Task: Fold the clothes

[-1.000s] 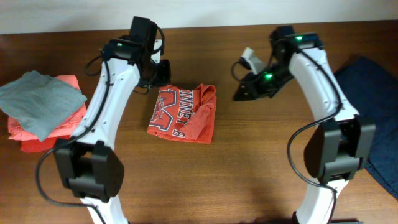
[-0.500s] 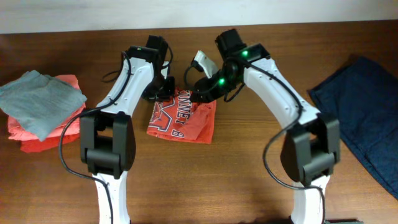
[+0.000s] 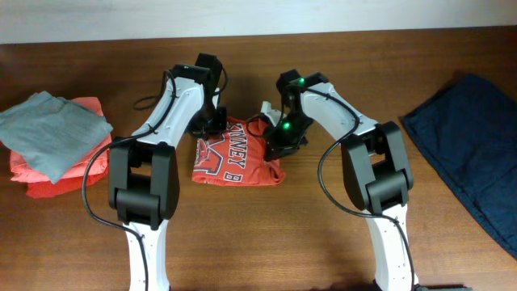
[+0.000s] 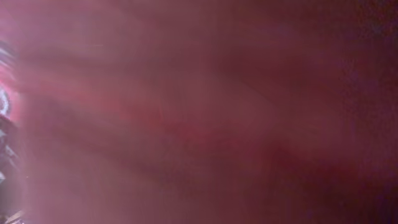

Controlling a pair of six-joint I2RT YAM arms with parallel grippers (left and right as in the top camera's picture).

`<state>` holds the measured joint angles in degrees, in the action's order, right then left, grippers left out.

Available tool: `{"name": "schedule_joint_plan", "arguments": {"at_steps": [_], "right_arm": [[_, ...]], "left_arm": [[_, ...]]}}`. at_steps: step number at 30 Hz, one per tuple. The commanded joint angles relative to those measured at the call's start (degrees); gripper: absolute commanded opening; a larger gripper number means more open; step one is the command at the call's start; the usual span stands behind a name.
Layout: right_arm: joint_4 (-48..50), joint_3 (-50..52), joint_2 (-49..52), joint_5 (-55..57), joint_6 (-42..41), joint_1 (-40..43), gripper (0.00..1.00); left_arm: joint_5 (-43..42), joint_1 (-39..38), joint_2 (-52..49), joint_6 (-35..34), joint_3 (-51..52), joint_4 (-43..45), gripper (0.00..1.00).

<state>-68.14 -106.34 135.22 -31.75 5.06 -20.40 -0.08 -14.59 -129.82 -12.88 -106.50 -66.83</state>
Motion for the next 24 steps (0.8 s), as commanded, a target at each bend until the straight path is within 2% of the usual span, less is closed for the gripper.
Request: {"name": "schedule_joint_plan", "arguments": {"at_steps": [1,4,6,7,10,17,19,20,21,22,24], "right_arm": [[-0.04,0.04,1.77,6.97,-0.02,2.89,0.21],[-0.02,0.04,1.77,6.97,0.0,3.58,0.21],[-0.07,0.04,1.75,6.97,0.46,3.65,0.21],[-0.11,0.02,1.64,7.02,0.46,3.67,0.21],[-0.9,-0.76,1.38,6.99,0.44,4.17,0.21],[-8.41,-7.61,-1.99,8.5,0.46,8.22,0.21],[-11.37,-9.99,-4.04,8.5,0.68,10.32,0.21],[-12.63,-10.86,-4.87,8.52,0.68,11.28,0.21],[-13.16,-11.13,-5.35,8.52,0.68,11.82,0.21],[-14.38,-11.13,-6.36,8.48,0.96,13.25,0.21],[-15.89,-11.1,-6.6,8.48,2.08,14.14,0.21]], "left_arm": [[3.58,0.52,-1.49,0.94,4.9,0.44,0.23],[3.56,0.5,-1.49,0.68,7.23,1.31,0.22],[2.71,0.5,-1.49,-0.79,8.02,-0.07,0.13],[2.43,0.5,-1.42,-1.53,8.0,-0.94,0.11],[2.16,0.46,-0.52,-4.72,8.0,-4.81,0.1],[1.4,0.02,8.11,-4.33,8.0,-6.75,0.1],[1.9,0.02,11.67,-4.15,8.0,-4.13,0.2],[2.34,0.02,12.63,-4.11,8.0,-2.62,0.34],[2.49,0.02,13.18,-3.69,8.0,-1.29,0.41],[2.43,0.0,13.4,-1.33,8.0,1.77,0.45],[1.84,-0.04,12.9,1.68,8.0,3.58,0.44]]}}
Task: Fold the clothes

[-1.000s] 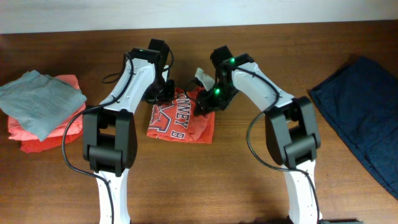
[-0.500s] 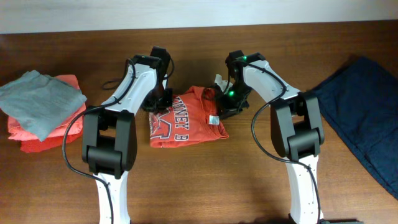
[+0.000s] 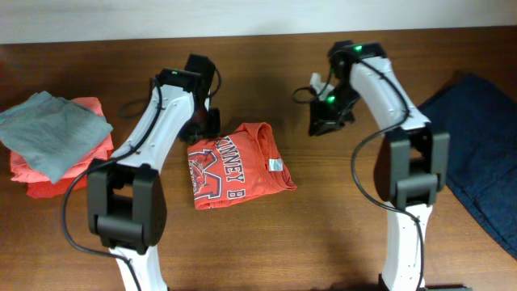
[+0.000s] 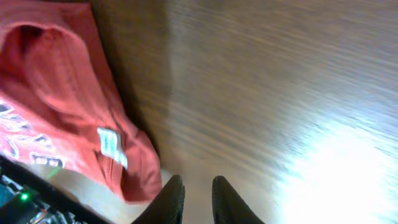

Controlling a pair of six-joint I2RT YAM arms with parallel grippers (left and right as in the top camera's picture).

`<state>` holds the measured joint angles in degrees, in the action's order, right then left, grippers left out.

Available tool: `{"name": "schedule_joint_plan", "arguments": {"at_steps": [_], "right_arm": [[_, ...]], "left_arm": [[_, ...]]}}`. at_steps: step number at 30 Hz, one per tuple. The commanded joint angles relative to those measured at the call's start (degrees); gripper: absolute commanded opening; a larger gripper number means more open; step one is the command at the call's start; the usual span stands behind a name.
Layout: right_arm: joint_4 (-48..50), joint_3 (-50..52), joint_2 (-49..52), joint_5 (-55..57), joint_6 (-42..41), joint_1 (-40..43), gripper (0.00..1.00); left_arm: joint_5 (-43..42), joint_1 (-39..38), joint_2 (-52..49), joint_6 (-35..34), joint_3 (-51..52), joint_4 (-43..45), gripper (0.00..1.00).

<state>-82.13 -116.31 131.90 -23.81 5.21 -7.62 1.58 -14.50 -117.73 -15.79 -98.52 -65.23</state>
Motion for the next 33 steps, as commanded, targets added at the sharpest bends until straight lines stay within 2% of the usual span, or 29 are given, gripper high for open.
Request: {"name": "schedule_joint_plan", "arguments": {"at_steps": [1,5,9,16,18,19,24,26,27,33], "right_arm": [[-2.56,-1.11,-3.28,0.61,2.08,1.53,0.21],[-4.04,-1.11,-3.28,0.52,3.74,1.53,0.21],[-4.26,-1.11,-3.26,0.55,5.07,1.16,0.21],[-4.79,-1.11,-3.26,0.26,5.16,0.96,0.21],[-5.99,-1.11,-3.26,-4.07,10.99,-0.28,0.22],[-5.97,-1.11,-3.26,-4.87,11.85,-1.05,0.22],[1.05,-1.11,-3.26,-3.91,11.93,-6.43,0.41],[3.5,-1.11,-3.26,-2.4,11.91,-8.28,0.46],[7.3,-1.11,-3.21,2.16,10.45,-11.06,0.52],[12.31,-0.92,-3.15,5.9,10.34,-14.67,0.63]], "left_arm": [[-2.75,-0.13,0.5,7.48,0.04,2.49,0.43],[-11.08,-0.76,-0.2,17.42,0.24,2.62,0.32],[-11.47,-2.97,-0.28,24.68,1.05,3.41,0.18],[-11.47,-5.07,-0.46,27.43,4.76,10.6,0.17],[-11.26,-5.25,-0.46,26.25,5.66,11.17,0.17],[-11.23,-5.22,-0.44,24.83,5.64,10.75,0.13],[-9.07,-5.2,1.97,21.09,4.83,10.54,0.11],[-4.04,-5.03,3.85,17.05,4.83,10.32,0.11],[-1.73,-4.61,5.38,11.26,4.83,8.61,0.12],[-0.37,-2.08,5.16,0.87,5.97,2.16,0.13]]}}
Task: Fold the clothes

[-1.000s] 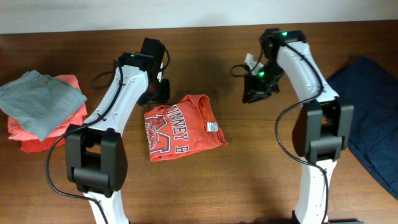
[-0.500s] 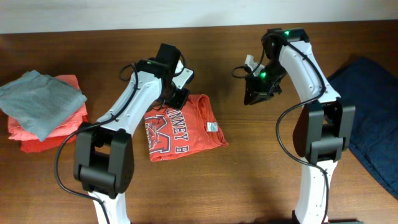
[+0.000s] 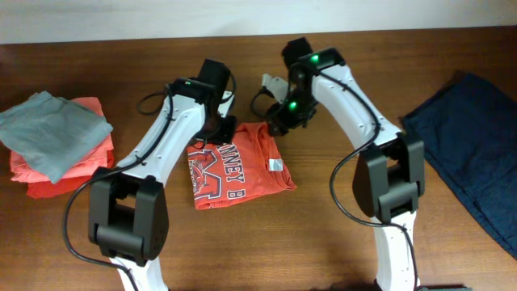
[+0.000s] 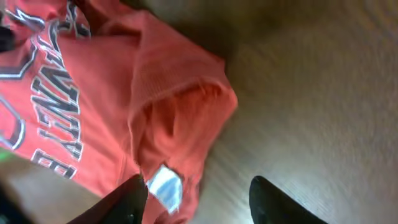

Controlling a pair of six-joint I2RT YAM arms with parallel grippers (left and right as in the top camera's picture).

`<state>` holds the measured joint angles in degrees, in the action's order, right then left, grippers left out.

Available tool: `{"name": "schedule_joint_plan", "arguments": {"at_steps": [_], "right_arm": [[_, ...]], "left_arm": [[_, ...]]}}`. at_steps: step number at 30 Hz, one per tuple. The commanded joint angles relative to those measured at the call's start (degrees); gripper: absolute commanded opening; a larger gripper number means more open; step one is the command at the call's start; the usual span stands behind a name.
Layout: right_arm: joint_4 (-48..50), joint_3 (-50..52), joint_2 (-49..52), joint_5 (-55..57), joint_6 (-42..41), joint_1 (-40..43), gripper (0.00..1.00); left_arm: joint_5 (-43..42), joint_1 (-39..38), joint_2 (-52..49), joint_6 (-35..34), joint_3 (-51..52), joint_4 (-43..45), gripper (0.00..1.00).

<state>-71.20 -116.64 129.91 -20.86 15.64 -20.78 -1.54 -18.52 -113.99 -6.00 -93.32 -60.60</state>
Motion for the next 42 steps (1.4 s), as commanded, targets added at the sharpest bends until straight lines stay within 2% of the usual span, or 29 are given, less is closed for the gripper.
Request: {"name": "schedule_joint_plan", "arguments": {"at_steps": [1,3,9,16,28,33,34,37,38,42], "right_arm": [[2.08,-0.59,-1.16,2.95,-0.28,-1.86,0.66],[2.84,-0.57,-1.16,2.95,-0.37,-2.27,0.68],[4.17,-0.55,0.61,2.93,-1.14,-3.61,0.68],[6.51,0.0,1.73,2.93,-1.14,-5.29,0.61],[9.33,2.73,1.75,2.86,-3.1,-6.82,0.53],[9.51,2.97,1.75,2.71,-3.08,-7.45,0.43],[9.51,2.97,1.75,2.71,-3.08,-7.58,0.38],[9.51,2.97,2.03,2.73,-3.1,-7.82,0.1],[9.51,2.97,2.21,2.82,-3.3,-7.82,0.04],[9.73,2.97,2.49,10.82,-8.9,-6.45,0.04]], "left_arm": [[2.86,2.45,1.42,-10.36,0.79,-3.37,0.16],[2.69,3.39,1.42,-12.85,0.83,-4.83,0.17],[2.64,3.67,1.29,-13.03,4.2,-2.4,0.18],[2.43,3.67,1.25,-14.19,12.52,4.26,0.18],[2.43,3.67,1.25,-14.16,12.98,4.85,0.19],[2.43,3.67,1.25,-14.16,12.98,4.85,0.19],[2.43,3.67,1.25,-14.16,12.98,4.83,0.19],[2.43,3.67,1.25,-14.16,12.98,4.83,0.2],[2.43,3.67,1.25,-14.16,12.98,4.83,0.19],[2.43,3.67,1.25,-14.14,13.0,4.7,0.19]]}}
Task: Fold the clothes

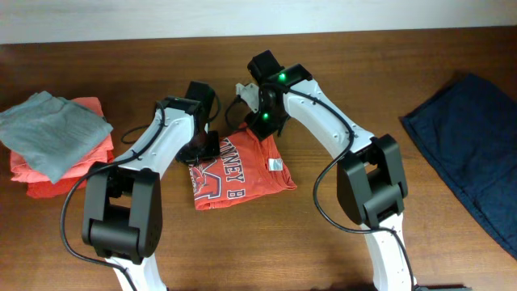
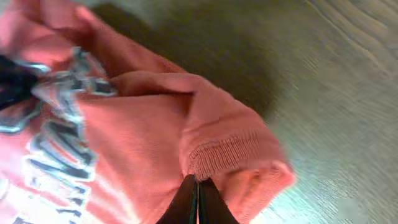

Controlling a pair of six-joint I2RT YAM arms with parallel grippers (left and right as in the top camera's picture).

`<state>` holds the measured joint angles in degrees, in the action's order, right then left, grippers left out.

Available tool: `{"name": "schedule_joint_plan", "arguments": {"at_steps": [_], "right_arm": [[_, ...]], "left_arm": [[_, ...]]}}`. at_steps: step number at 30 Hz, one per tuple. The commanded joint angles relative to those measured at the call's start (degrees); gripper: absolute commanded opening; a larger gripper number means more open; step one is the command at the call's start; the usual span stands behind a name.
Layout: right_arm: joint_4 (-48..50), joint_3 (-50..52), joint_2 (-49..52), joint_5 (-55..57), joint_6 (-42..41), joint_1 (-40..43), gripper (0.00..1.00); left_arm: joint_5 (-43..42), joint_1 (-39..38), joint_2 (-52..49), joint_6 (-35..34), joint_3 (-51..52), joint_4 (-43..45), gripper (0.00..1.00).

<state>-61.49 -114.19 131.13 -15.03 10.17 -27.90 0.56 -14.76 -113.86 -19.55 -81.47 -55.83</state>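
Note:
An orange T-shirt (image 1: 238, 170) with dark lettering lies folded on the wooden table between my two arms, a white tag showing on its right part. My right gripper (image 1: 260, 123) is at the shirt's far edge. In the right wrist view its fingers (image 2: 197, 182) are pressed together on the ribbed hem of the orange T-shirt (image 2: 124, 143). My left gripper (image 1: 202, 147) sits at the shirt's far left corner; its jaws are hidden under the arm.
A folded grey shirt (image 1: 48, 133) lies on an orange garment (image 1: 69, 170) at the left edge of the table. A navy garment (image 1: 468, 137) is spread at the right. Bare wood lies in front of the shirt.
My right gripper was open above the shirt's far right corner; now it is shut on the ribbed hem, a little further left. My left gripper sits lower and further left at the shirt's corner.
At first both grippers were at the sides of the shirt and red cloth filled the right wrist view. Then the right gripper was shut, off the shirt to the right. It was back open over the far right corner, and now grips the hem.

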Motion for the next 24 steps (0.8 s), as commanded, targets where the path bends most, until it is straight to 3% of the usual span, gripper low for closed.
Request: {"name": "schedule_joint_plan", "arguments": {"at_steps": [1,5,13,16,24], "right_arm": [[0.0,0.52,1.27,5.03,-3.43,1.31,0.04],[1.31,0.52,1.27,8.81,-9.14,3.58,0.04],[0.98,0.52,1.49,8.66,-9.2,5.49,0.05],[-0.31,0.52,1.46,8.7,-9.2,5.33,0.11],[-11.1,-3.15,-3.52,8.2,-9.86,10.1,0.11]], "left_arm": [[0.33,-0.09,1.11,-0.59,1.16,-0.07,0.2],[0.33,-0.09,1.11,-0.59,1.16,-0.09,0.2],[0.33,-0.09,1.11,-0.59,1.2,-0.2,0.2],[0.33,-0.09,1.11,-0.59,1.2,-0.37,0.2],[-1.99,-0.07,7.76,0.37,-2.47,-1.68,0.19]]}}
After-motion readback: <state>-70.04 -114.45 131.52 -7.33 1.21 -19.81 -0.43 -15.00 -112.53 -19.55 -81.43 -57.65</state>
